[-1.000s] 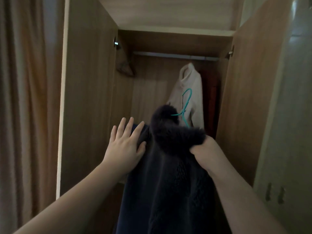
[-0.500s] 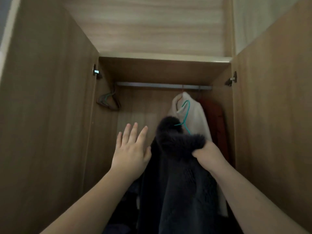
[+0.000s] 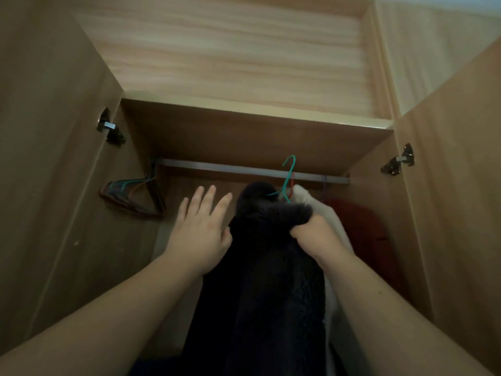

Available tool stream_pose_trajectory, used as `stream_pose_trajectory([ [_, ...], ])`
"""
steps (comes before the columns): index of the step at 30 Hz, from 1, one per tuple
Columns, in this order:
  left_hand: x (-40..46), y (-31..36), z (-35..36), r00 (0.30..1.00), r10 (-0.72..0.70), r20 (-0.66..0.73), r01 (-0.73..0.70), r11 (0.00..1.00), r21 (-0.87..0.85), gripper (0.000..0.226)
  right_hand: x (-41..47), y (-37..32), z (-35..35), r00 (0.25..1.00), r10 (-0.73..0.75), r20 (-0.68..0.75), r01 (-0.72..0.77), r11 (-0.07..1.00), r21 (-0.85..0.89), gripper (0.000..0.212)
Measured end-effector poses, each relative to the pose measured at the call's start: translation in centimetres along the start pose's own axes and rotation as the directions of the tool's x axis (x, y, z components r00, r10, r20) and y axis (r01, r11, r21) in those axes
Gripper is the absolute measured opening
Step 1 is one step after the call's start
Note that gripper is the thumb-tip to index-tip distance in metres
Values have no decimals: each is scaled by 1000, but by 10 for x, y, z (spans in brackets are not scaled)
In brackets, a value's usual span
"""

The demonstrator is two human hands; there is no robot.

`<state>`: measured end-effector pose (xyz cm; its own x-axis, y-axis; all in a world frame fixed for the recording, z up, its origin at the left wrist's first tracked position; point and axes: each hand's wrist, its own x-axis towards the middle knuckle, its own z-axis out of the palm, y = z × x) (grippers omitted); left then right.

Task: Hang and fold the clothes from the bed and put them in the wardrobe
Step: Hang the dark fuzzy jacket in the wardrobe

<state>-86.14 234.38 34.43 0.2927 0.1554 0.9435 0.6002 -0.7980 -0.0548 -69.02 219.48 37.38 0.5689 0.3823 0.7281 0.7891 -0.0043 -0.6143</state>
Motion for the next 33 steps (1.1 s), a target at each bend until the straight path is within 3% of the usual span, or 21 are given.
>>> stream_pose_trajectory([
  [3, 30, -1, 37, 999, -16, -35, 16, 1000, 0, 67, 49, 18, 19, 1000, -14, 7, 13, 999, 39, 12],
  [8, 77, -2, 97, 996, 20, -83, -18, 1000, 24, 69, 134, 36, 56, 999, 9, 49, -14, 995, 97, 32],
  [17, 128, -37, 171, 987, 17, -161, -9, 999, 53, 69, 227, 39, 103, 994, 16, 107, -21, 999, 45, 27],
  [21, 137, -60, 192, 983, 5, -185, 1, 999, 34, 70, 245, 31, 118, 992, 5, 124, -3, 1000, -16, 18],
  [24, 140, -72, 207, 986, -24, -164, 24, 1000, -5, 70, 247, 32, 132, 994, 8, 109, -1, 998, -70, 25],
  [29, 140, -77, 222, 992, 3, -122, -8, 999, -42, 71, 235, 29, 131, 991, 56, 120, -41, 991, -128, 11],
  [33, 136, -73, 222, 992, 18, -129, -37, 988, -148, 70, 229, 25, 128, 994, 54, 94, -42, 991, -125, 29],
])
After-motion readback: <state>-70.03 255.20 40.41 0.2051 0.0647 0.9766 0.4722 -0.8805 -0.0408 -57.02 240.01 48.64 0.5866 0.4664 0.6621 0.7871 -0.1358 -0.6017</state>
